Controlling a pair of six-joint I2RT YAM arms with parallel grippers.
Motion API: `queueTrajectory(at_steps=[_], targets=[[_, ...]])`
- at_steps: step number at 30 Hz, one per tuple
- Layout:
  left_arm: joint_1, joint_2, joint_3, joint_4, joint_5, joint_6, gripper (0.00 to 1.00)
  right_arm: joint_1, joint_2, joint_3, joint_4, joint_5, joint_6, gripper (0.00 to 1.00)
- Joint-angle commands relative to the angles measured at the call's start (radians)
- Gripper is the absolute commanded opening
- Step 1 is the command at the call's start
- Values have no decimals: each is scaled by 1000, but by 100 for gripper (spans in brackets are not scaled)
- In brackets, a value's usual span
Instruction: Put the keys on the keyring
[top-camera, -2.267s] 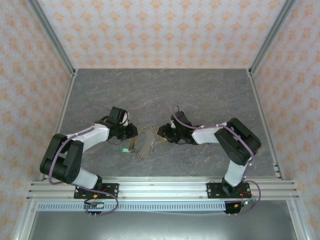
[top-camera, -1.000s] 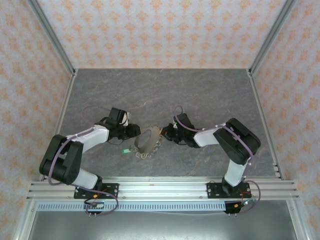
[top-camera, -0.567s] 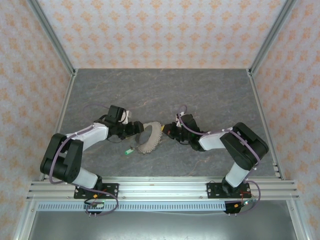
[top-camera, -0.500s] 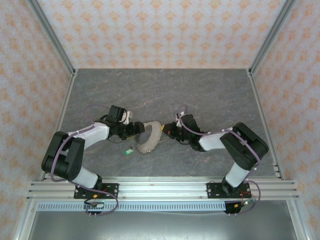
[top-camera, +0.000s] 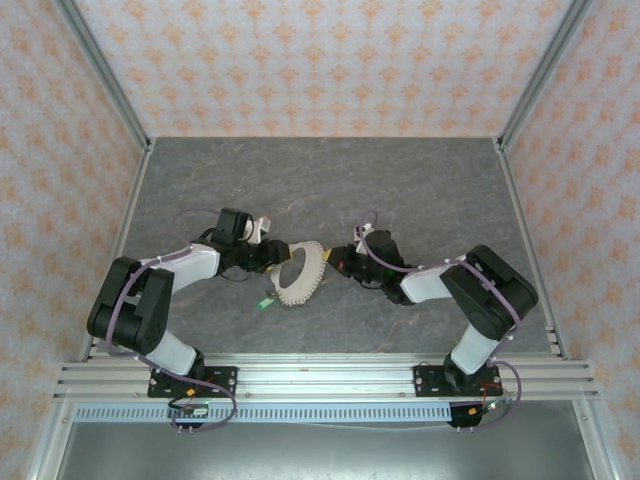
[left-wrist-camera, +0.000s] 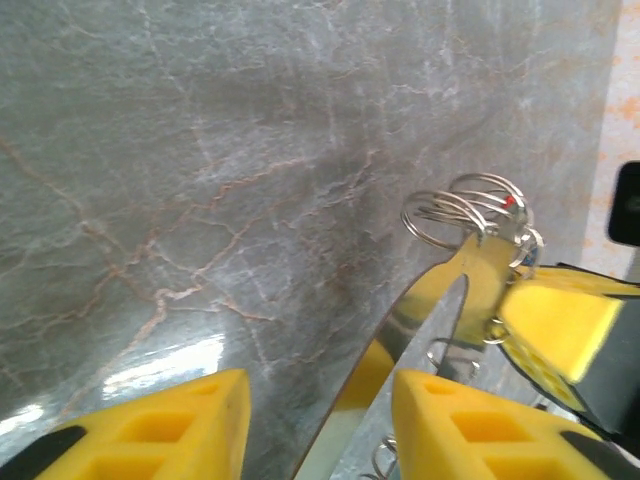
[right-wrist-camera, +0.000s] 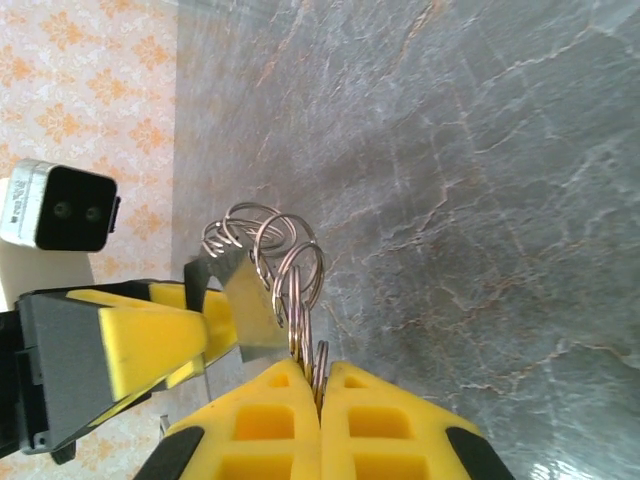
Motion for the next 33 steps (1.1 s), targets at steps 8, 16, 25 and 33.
queueTrajectory(at_steps=[8,16,25,33], targets=[[4,-131,12,43,139,-46,34,-33,-67,-8,61,-30,-18,0],[-9,-136,54,-21,167,-3,34,-38,-105,2,43,-37,-18,0],[-27,-160,112,-121,145,67,3,-38,-162,-16,26,-23,-16,1],[-33,-277,231,-276,120,198,0,-43,-464,-53,-294,180,-188,28]])
